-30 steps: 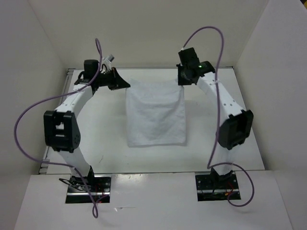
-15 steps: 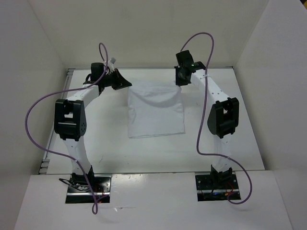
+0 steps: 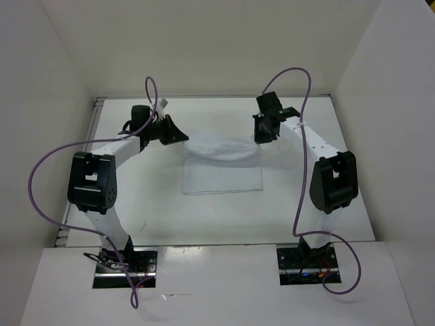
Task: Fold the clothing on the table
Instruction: Fold the skirt
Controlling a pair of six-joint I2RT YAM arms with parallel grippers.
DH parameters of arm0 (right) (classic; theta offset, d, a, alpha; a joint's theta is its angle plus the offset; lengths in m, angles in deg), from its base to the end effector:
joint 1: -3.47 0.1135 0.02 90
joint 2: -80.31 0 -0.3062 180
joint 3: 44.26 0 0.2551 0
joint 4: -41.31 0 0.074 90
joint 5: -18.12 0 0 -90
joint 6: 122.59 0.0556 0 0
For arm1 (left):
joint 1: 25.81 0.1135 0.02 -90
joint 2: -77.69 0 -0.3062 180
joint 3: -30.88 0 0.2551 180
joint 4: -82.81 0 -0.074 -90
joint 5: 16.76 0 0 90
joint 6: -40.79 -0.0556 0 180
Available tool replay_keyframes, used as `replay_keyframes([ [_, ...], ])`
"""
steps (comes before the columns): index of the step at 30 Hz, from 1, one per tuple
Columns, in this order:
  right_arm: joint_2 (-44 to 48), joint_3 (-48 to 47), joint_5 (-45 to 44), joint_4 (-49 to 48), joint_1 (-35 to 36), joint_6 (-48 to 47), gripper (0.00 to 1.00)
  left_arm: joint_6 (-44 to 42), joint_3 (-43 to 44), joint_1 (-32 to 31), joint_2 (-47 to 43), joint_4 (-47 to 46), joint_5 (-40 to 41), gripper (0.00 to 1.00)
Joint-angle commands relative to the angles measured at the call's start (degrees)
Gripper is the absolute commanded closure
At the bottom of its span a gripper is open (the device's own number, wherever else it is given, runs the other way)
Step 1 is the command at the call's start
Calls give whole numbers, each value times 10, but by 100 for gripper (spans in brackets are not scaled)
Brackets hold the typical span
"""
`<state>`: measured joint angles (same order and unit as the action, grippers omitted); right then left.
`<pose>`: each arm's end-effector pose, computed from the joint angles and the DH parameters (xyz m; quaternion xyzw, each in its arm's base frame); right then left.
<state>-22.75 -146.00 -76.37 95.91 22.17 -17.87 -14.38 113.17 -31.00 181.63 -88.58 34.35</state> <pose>0.3961 0.1295 0.2987 -0.0217 0.9552 0.0483 0.2912 0.4272 -0.0739 0.2575 -0.0489 0.8329 -0.4320 0.3425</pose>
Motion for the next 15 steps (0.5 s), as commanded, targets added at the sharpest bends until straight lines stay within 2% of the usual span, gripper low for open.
replay_keyframes([
  [1, 25, 27, -2, -27, -3, 13, 100, -15, -32, -3, -32, -3, 7, 100],
  [14, 42, 85, 32, -14, -3, 18, 100, -10, -78, -25, -25, 34, 51, 100],
  [15, 42, 91, 38, -14, -3, 18, 93, -10, -85, -32, -25, 39, 57, 94],
])
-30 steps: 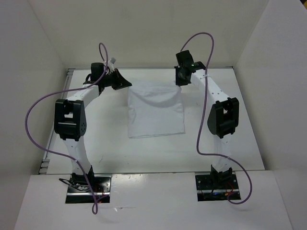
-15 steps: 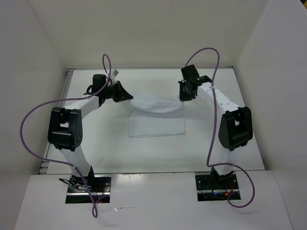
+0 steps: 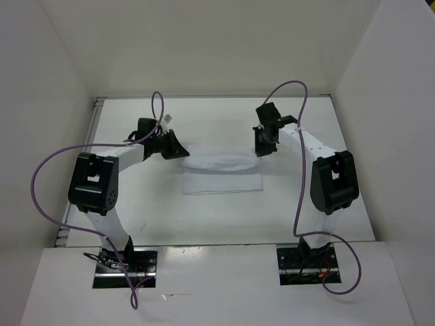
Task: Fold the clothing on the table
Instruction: Fold the skirt
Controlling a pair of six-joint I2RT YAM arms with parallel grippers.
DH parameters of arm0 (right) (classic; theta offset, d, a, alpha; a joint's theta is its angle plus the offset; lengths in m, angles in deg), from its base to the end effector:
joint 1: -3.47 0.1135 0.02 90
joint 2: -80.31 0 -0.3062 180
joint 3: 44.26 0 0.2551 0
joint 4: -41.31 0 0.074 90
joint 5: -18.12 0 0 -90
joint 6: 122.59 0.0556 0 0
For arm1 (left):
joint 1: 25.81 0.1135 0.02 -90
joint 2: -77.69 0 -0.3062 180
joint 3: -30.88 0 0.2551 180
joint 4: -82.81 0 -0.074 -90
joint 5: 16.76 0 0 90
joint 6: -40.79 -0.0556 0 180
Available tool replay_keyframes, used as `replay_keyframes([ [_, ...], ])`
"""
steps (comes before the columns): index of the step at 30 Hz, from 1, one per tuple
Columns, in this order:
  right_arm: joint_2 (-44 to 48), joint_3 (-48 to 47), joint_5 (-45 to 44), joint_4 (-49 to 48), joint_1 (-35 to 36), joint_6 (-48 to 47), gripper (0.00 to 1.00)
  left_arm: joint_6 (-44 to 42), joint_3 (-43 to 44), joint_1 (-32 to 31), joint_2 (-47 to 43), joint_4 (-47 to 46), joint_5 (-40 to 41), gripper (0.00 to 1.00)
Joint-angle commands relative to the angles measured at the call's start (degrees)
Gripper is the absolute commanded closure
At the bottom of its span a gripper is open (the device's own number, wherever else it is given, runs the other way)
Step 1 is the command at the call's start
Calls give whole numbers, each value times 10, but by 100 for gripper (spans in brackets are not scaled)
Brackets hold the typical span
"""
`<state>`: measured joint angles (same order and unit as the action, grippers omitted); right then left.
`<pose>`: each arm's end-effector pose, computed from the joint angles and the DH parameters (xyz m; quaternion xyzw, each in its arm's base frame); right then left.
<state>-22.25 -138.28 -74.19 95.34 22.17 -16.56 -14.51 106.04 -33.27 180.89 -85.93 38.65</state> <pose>0.3782 0.1257 0.2595 -0.0179 0.9711 0.0521 0.2321 0.4002 -0.0842 0.2158 -0.0795 0.8686 -0.3977 0.2848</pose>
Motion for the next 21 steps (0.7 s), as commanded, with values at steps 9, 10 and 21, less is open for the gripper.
replay_keyframes([
  [9, 143, 62, 9, 117, 31, 85, 66, -44, -67, -22, -100, 166, -54, 55],
  [10, 161, 62, 9, 134, 39, 96, 64, -50, -76, -22, -116, 175, -63, 55],
  [21, 27, -77, -52, 69, 39, 95, 74, -64, 52, -22, -64, 196, -36, 53],
])
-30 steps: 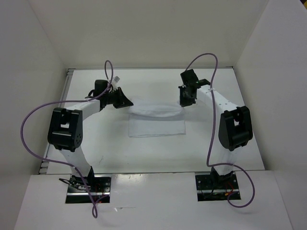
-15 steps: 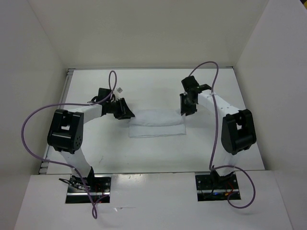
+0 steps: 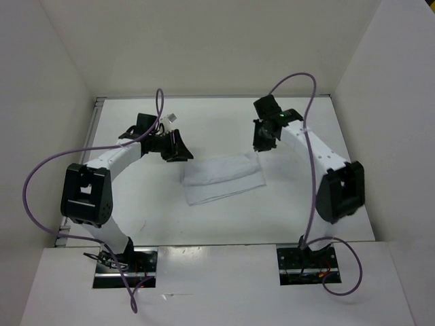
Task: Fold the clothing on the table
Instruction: Fold the skirt
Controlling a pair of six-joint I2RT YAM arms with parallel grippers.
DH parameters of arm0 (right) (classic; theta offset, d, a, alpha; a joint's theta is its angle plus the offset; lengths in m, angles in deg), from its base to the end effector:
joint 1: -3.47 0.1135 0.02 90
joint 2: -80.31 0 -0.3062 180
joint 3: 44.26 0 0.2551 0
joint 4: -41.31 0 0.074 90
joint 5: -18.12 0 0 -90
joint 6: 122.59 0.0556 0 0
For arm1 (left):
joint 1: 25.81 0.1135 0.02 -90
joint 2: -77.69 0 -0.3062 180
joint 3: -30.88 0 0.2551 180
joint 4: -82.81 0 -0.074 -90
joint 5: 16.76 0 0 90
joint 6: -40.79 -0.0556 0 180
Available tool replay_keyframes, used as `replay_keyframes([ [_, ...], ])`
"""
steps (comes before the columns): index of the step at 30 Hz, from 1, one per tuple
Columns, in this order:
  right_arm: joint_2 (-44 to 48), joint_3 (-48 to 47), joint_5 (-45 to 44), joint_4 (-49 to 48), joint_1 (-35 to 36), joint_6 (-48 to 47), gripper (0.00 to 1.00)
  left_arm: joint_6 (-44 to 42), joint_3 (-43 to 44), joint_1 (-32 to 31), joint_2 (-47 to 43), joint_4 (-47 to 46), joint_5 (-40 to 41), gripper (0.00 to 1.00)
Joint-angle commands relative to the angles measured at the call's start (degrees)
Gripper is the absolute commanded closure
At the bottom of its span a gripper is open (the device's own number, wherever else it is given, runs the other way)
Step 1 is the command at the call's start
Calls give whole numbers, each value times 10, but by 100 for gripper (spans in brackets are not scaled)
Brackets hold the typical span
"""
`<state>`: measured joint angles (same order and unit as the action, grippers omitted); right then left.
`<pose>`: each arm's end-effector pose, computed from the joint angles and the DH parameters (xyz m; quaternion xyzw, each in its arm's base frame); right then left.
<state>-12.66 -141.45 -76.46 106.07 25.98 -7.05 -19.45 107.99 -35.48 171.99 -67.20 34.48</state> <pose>0.3287 0.1314 0.3254 0.0357 0.9658 0.0681 0.2478 0.3554 -0.0959 0.2574 -0.0339 0.8859 -0.4070 0.2200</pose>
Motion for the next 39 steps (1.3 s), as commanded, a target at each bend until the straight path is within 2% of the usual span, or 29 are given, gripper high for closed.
replay_keyframes([
  [1, -108, -77, -34, -47, 1, 0, 83, -9, 40, 0, 26, -1, 17, 53],
  [2, -125, -92, -34, -54, 1, 0, 90, -2, 48, 0, 35, -6, 27, 53],
  [3, -141, -106, -39, -61, -4, 0, 98, -2, 68, 0, 48, -17, 33, 62],
  [6, -196, -155, -34, -61, -18, -6, 100, -10, 109, 0, 92, -17, 55, 94],
  [7, -207, -169, -34, -61, -18, -6, 100, -10, 143, 0, 106, -7, 61, 100],
  [8, -223, -174, -34, -61, -24, -6, 100, -22, 160, 0, 135, 13, 61, 100],
  [11, -241, -180, -27, -61, -36, -6, 100, -41, 184, 0, 163, 35, 61, 100],
  [13, -250, -185, -15, -61, -51, -11, 80, -46, 179, 6, 171, 35, 39, 97],
  [14, -250, -185, -9, -55, -51, -11, 70, -46, 171, 13, 171, 28, 19, 88],
  [15, -250, -180, -2, -55, -51, -17, 68, -46, 153, 13, 166, 28, 12, 62],
  [16, -250, -171, -2, -55, -51, -17, 68, -54, 143, 13, 157, 21, 6, 54],
  [18, -238, -156, 11, -62, -51, -23, 66, -62, 129, 19, 152, 21, 6, 48],
  [21, -230, -148, 16, -69, -51, -30, 62, -77, 116, 19, 139, 37, 17, 47],
  [30, -242, -133, 21, -74, -56, -36, 62, -95, 80, 19, 106, 68, 36, 46],
  [33, -252, -133, 21, -74, -56, -36, 64, -95, 80, 19, 106, 68, 25, 53],
  [39, -259, -143, 21, -74, -56, -41, 65, -95, 69, 19, 116, 62, 25, 55],
])
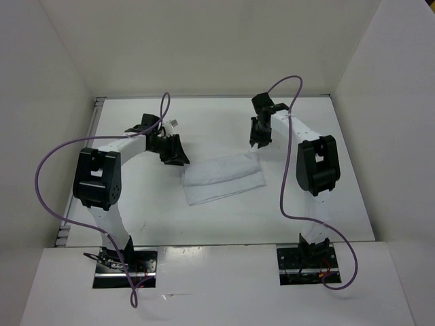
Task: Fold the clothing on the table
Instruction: Fold the skirt
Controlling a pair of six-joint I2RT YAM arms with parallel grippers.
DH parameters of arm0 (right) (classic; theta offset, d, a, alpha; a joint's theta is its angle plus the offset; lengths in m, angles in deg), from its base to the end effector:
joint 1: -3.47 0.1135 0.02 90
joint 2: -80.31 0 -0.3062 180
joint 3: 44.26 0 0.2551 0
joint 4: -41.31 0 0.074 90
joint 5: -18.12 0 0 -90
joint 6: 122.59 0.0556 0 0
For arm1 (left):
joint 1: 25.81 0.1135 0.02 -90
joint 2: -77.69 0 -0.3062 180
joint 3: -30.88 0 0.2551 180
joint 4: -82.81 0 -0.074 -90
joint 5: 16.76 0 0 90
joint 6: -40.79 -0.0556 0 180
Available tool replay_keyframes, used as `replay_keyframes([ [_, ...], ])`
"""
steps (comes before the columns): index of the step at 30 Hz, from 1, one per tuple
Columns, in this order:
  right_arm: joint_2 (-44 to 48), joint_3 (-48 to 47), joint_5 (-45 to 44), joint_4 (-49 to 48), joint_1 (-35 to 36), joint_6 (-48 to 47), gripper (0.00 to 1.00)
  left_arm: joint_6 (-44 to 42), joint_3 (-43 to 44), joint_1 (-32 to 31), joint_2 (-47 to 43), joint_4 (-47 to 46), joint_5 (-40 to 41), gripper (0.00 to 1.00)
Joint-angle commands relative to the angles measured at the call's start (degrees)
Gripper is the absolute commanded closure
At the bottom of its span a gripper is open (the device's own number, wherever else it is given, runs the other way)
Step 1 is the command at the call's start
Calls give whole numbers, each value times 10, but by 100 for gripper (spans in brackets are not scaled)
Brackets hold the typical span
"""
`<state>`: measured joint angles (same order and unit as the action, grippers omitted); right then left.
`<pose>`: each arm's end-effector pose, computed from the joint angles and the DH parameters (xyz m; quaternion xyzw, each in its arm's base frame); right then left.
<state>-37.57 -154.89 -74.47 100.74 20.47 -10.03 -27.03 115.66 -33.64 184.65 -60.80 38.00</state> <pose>0.4478 0.1343 0.2330 0.0521 0.9777 0.0475 0.1976 0.3996 -0.0873 0.2082 -0.0332 0.9205 -0.3483 0.1739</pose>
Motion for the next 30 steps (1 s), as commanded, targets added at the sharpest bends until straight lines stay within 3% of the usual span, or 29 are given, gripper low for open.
replay_keyframes([
  [1, -16, -9, 7, -21, -1, -11, 65, -19, -8, 1, -10, -2, -11, 55],
  [6, -16, -14, 42, -21, -1, -11, 67, -6, -13, 1, -5, -21, -28, 59],
  [9, 9, 1, 52, -31, -1, -11, 67, -1, -24, 1, -5, -32, -33, 75],
  [10, 14, 10, 52, -31, -1, -11, 67, -1, -24, 1, -5, -32, -33, 85],
  [15, 38, 28, 64, -36, -1, -16, 67, 4, -24, 1, -5, -37, -40, 100],
  [30, 62, 28, 74, -47, 10, -32, 65, 9, -30, -4, -10, -37, -40, 100],
])
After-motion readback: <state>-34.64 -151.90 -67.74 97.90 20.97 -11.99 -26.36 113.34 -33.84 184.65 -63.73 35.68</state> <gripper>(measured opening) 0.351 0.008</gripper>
